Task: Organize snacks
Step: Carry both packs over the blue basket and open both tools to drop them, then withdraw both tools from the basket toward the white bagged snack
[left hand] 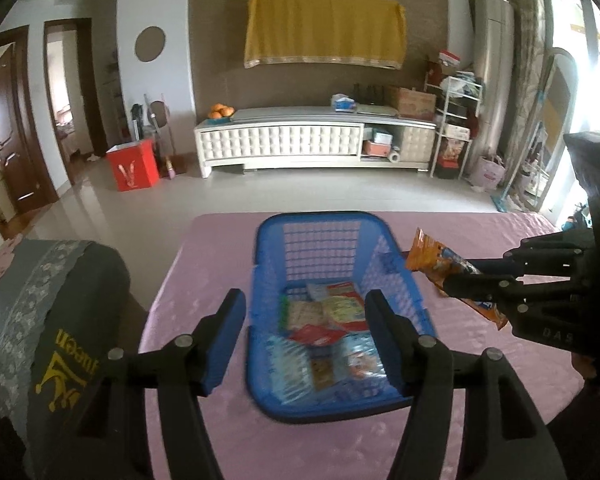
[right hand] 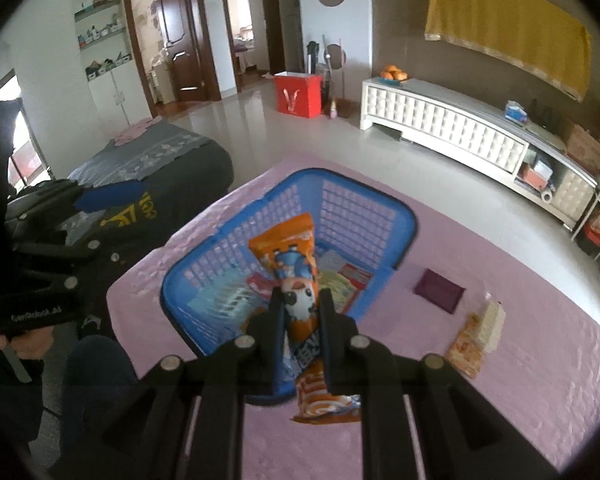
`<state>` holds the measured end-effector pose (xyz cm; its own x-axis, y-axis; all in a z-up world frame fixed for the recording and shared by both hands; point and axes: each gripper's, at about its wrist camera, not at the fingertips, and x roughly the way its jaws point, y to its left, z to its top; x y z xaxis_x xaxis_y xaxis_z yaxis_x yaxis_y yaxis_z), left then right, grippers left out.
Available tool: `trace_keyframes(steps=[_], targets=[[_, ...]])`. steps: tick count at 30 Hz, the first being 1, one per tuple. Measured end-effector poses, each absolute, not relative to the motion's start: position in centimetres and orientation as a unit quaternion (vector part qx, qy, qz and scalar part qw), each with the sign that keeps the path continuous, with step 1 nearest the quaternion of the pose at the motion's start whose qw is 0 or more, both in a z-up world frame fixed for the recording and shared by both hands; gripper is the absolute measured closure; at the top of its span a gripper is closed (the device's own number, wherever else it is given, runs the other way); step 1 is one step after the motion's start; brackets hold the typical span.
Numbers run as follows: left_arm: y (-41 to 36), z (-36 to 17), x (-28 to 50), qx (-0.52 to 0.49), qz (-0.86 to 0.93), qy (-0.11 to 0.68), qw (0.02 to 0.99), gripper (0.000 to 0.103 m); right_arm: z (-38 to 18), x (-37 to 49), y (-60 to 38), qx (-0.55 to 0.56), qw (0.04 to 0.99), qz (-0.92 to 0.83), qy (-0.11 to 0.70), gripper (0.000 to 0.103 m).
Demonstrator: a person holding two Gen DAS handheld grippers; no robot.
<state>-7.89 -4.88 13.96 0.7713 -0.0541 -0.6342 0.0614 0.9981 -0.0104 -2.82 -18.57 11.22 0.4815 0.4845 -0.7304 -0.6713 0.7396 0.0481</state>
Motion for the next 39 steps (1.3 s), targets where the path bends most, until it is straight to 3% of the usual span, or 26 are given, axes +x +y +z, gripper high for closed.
trace_keyframes(steps=[12, 29, 30, 32, 33, 34, 39], targets=[[-0.1, 11.7, -8.9, -0.053, -0.014, 0.353, 0.934, 0.042, 9.2, -2.2, -13.7, -0.171, 0.828, 0.354, 0.401, 0.084], [0.2, 9.9, -8.2, -0.06, -0.026, 0.37, 0.927, 0.042, 7.0, -1.8, -11.9, -0.195, 0.823, 0.338, 0.412, 0.082], [0.2, 9.9, -8.3, -0.061, -0.025, 0.37, 0.927, 0.042, 7.0, -1.8, -12.0, -0.196, 0.823, 0.339, 0.411, 0.079], [0.2, 9.9, -8.3, -0.063, -0.025, 0.371, 0.926, 0.042, 7.1, -2.0, -12.3, -0.195, 0.825, 0.34, 0.408, 0.057], [0.0, 10.0, -8.3, -0.064, -0.027, 0.371, 0.926, 0.042, 7.2, -2.1, -12.5, -0.193, 0.828, 0.338, 0.403, 0.038], [-0.1, 10.0, -8.3, -0.064, -0.029, 0.371, 0.926, 0.042, 7.5, -2.3, -12.9, -0.192, 0.834, 0.335, 0.394, 0.028], [-1.0, 10.6, -8.4, -0.063, -0.034, 0.367, 0.928, 0.042, 9.0, -2.4, -15.1, -0.172, 0.851, 0.321, 0.378, 0.026]])
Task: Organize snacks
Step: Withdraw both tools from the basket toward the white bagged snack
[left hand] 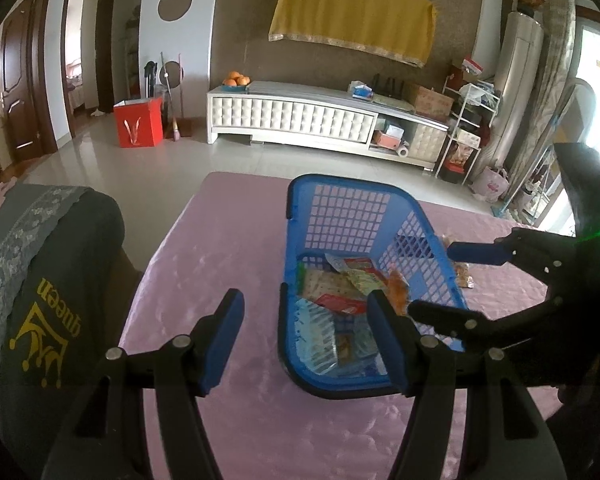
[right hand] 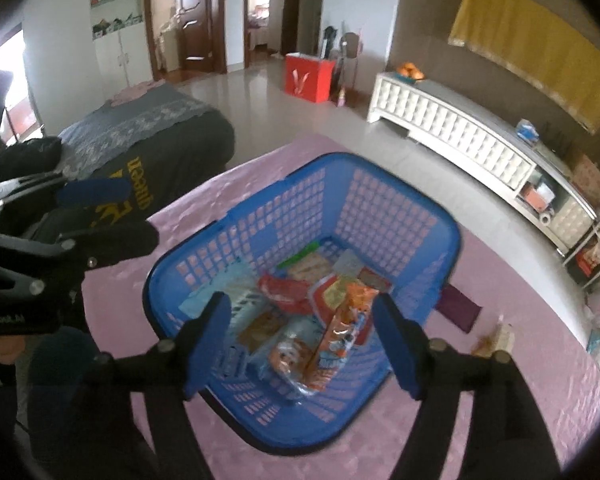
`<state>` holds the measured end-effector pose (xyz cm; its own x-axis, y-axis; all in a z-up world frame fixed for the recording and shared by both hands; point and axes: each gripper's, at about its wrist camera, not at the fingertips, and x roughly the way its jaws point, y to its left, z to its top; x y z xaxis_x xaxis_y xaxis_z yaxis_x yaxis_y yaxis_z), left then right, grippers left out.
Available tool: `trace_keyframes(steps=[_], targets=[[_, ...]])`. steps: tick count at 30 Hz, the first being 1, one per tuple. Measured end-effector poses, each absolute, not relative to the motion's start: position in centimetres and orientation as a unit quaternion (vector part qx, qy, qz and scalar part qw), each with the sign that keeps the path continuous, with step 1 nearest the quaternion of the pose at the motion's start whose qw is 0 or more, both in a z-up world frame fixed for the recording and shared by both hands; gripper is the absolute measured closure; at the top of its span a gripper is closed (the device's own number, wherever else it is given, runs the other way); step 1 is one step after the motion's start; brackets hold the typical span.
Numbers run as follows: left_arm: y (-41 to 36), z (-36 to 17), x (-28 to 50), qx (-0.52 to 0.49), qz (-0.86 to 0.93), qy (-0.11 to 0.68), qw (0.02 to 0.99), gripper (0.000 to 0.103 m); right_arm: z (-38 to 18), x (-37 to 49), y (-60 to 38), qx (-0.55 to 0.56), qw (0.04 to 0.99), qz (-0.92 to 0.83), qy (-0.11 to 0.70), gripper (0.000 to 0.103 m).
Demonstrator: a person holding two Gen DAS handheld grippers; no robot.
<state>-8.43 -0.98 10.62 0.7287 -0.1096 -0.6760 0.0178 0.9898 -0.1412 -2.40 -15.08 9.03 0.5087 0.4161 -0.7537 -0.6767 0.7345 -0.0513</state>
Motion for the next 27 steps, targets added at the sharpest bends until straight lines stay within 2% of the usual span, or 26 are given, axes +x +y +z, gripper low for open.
trace_keyframes(steps=[10, 14, 27], targets=[[-5.6, 12.8, -8.6, -0.023, -0.051, 0.356, 0.933, 0.042, 12.1, -2.6, -22.1, -0.113, 0.889, 0.269, 0.354, 0.026], [-7.8, 13.8, -8.6, -0.014, -0.06, 0.344, 0.937, 0.032, 12.7, -2.7, -25.2, -0.089, 0.894, 0.258, 0.356, 0.026], [-17.2, 14.8, -6.4, 0.031, -0.106, 0.349, 0.931, 0.032, 12.9, -2.9, -35.1, -0.033, 0.916, 0.179, 0.358, 0.026]])
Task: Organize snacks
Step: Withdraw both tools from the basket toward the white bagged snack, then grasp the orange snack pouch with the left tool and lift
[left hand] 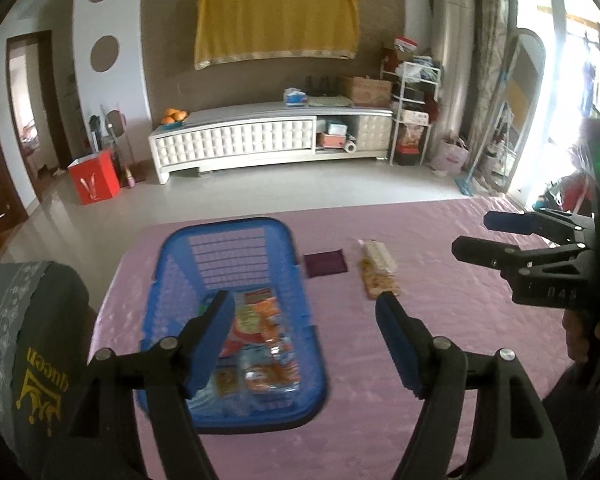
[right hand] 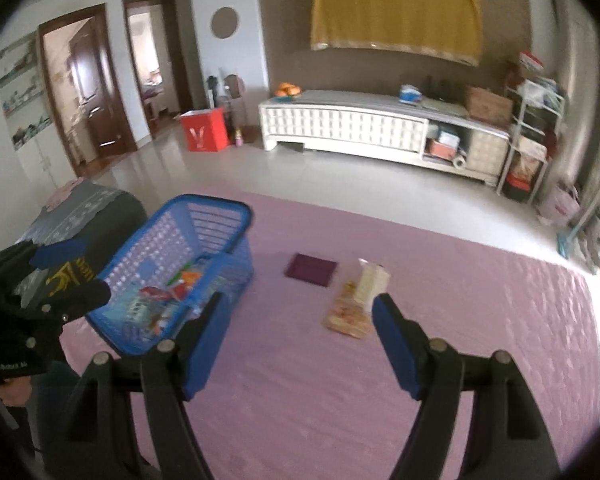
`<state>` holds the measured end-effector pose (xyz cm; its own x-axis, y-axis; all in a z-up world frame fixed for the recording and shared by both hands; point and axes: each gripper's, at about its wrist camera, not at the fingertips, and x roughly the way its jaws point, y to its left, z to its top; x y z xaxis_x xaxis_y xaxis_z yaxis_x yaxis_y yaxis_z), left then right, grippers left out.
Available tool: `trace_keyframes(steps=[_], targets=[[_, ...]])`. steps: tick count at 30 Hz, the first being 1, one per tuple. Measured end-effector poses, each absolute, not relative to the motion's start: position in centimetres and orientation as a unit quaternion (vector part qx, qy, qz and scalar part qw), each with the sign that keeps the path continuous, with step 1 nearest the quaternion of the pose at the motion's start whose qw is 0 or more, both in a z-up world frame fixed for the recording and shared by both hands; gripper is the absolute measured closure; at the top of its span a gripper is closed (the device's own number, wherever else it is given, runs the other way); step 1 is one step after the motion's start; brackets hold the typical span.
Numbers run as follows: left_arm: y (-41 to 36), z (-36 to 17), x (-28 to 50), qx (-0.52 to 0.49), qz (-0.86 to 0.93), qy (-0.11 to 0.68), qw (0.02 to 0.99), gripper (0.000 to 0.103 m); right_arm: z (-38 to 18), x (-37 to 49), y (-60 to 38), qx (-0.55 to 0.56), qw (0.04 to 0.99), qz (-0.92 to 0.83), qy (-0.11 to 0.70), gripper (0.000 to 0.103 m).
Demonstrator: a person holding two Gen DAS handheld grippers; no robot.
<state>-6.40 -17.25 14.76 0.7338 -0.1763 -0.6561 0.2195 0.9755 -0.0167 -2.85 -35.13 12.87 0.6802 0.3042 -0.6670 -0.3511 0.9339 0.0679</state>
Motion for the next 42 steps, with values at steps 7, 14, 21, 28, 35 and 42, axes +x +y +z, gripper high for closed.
trace_keyframes(steps=[7, 14, 21, 28, 35, 42], targets=[[-22.3, 13.6, -4.6, 0.048, -0.134, 0.364, 0.921, 0.032, 11.6, -2.0, -39.2, -0.025, 0.913, 0.162, 0.374, 0.026], [-27.1, 11.6, -1.9, 0.07, -0.158, 0.384, 0.907, 0.032, 9.6, -0.2, -42.3, -0.014, 0.908, 0.149, 0.391, 0.026], [-30.2, 8.7, 1.7, 0.068, -0.163, 0.418, 0.891, 0.032, 6.9, 2.6, -45.3, 0.008, 0.901, 0.133, 0.414, 0.026], [-32.8, 4.6, 5.0, 0.083, -0.167, 0.454, 0.872, 0.032, 3.8, 5.2, -45.9, 0.011, 0.888, 0.131, 0.441, 0.026], [-34.0, 1.4, 8.3, 0.084, -0.171, 0.482, 0.855, 0.032, 1.0, 7.9, -47.1, 0.025, 0.878, 0.112, 0.466, 0.026], [-34.4, -2.6, 11.3, 0.078, -0.17, 0.517, 0.835, 0.032, -1.3, 9.9, -48.0, 0.037, 0.869, 0.103, 0.483, 0.026]])
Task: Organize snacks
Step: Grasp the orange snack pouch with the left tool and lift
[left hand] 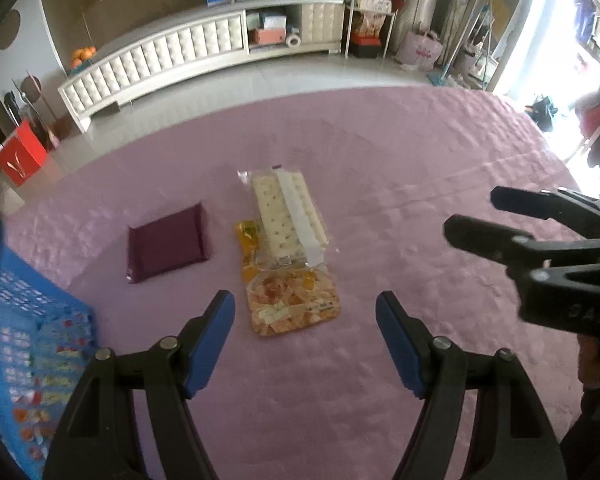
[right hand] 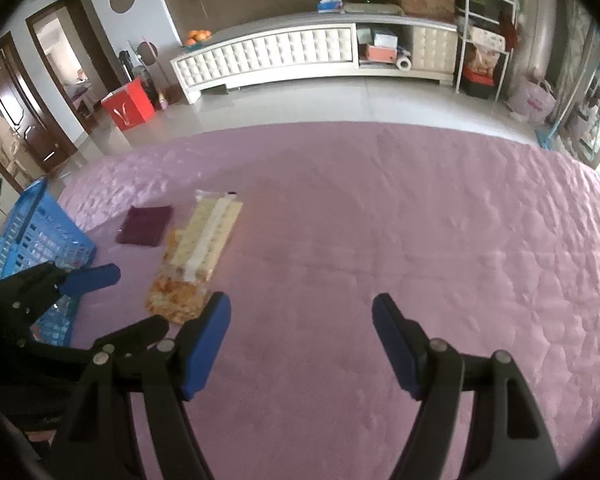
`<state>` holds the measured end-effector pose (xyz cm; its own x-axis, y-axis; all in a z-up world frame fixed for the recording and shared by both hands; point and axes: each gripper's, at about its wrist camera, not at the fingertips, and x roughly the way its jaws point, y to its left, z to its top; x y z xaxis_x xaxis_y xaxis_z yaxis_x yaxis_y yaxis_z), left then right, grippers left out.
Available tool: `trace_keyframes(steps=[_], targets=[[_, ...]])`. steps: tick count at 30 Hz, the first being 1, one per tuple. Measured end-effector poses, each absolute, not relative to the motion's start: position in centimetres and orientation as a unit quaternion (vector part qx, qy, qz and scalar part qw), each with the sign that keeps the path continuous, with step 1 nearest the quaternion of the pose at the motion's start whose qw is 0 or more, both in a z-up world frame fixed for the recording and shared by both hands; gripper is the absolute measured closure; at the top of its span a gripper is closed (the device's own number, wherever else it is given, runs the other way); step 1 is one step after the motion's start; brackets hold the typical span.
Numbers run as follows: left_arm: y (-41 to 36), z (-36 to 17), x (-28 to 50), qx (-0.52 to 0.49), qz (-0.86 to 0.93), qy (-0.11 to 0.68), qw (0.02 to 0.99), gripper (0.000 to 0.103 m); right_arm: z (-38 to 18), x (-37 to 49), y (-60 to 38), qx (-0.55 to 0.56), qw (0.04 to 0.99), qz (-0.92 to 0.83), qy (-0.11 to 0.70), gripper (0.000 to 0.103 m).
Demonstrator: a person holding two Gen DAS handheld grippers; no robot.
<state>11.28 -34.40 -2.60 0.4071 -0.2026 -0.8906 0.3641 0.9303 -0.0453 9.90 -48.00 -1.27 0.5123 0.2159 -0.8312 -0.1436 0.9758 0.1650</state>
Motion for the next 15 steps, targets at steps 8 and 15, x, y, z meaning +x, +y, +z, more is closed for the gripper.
trace_keyframes(steps=[8, 15], targets=[[-34.5, -5.7, 13.9, 0.082, -0.161, 0.534, 0.826, 0.032, -3.4, 10.8, -48.4, 0.041, 0.86, 0.107, 0.497, 0.026], [-36.0, -6.6, 14.3, 0.115, -0.168, 0.521, 0.829, 0.032, -3.6, 11.0, -49.2, 0.045, 0.86, 0.109, 0.497, 0.026]])
